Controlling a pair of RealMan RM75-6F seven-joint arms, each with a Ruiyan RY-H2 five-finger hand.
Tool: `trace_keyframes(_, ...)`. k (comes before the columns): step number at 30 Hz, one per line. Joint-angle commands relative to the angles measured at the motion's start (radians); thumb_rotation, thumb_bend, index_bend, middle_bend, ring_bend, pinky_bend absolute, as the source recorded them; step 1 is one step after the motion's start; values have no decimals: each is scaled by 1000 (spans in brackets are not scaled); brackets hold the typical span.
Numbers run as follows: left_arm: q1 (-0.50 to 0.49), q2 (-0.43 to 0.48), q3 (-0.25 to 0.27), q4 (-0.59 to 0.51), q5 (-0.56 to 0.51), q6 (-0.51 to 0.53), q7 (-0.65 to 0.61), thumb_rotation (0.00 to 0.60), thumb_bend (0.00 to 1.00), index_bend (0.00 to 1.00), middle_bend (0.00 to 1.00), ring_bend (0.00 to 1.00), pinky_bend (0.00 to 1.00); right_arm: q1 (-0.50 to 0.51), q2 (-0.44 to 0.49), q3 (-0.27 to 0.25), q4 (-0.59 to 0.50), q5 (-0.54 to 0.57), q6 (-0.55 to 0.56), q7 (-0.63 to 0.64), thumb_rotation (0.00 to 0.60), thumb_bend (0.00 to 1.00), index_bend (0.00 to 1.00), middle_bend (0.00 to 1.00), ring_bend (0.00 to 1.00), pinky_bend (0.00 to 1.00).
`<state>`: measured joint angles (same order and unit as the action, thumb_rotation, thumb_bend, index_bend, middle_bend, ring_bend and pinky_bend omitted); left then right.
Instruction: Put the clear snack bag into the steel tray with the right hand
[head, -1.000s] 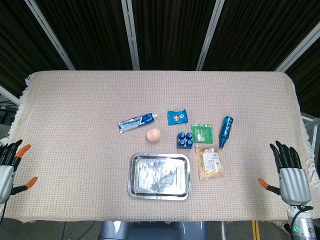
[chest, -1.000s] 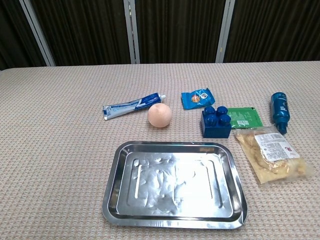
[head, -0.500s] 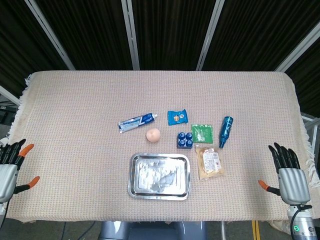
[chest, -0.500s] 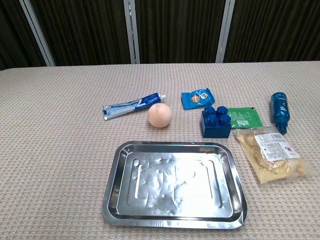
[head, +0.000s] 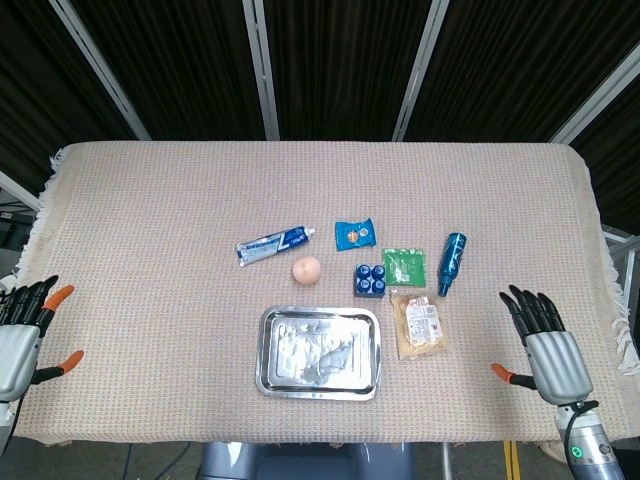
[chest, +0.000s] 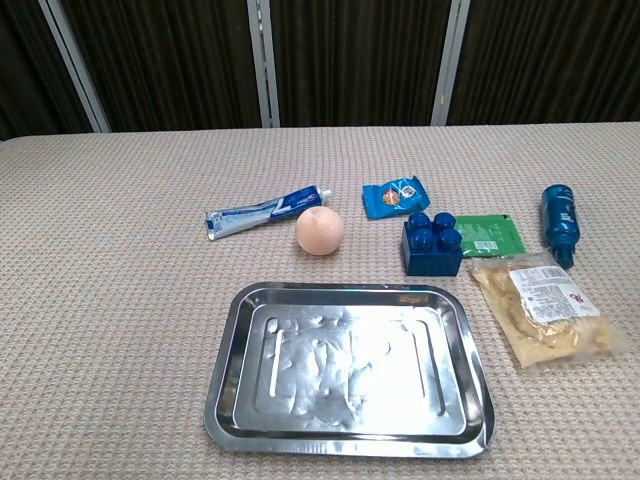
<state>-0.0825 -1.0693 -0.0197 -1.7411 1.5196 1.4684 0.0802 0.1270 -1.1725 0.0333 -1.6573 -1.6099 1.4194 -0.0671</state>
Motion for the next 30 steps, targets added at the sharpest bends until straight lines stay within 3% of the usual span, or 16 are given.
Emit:
trace_keyframes(1, -6, 5, -3, -1, -1, -8, 2, 600, 179, 126, 0, 0, 0, 58, 33, -10, -50, -14, -94, -13, 600, 0, 2, 0, 0, 27)
trace_keyframes(16, -31, 17, -14, -12, -11, -34, 24, 600, 181, 125, 0, 0, 0, 309, 23, 36, -114, 28, -461, -100, 600, 0, 0, 0, 0, 26)
trace_keyframes(30, -37, 11, -15, -4, -27, -45, 22, 600, 180, 126, 0, 0, 0, 473, -74, 70, -27, 230, -699, -273, 600, 0, 0, 0, 0, 27)
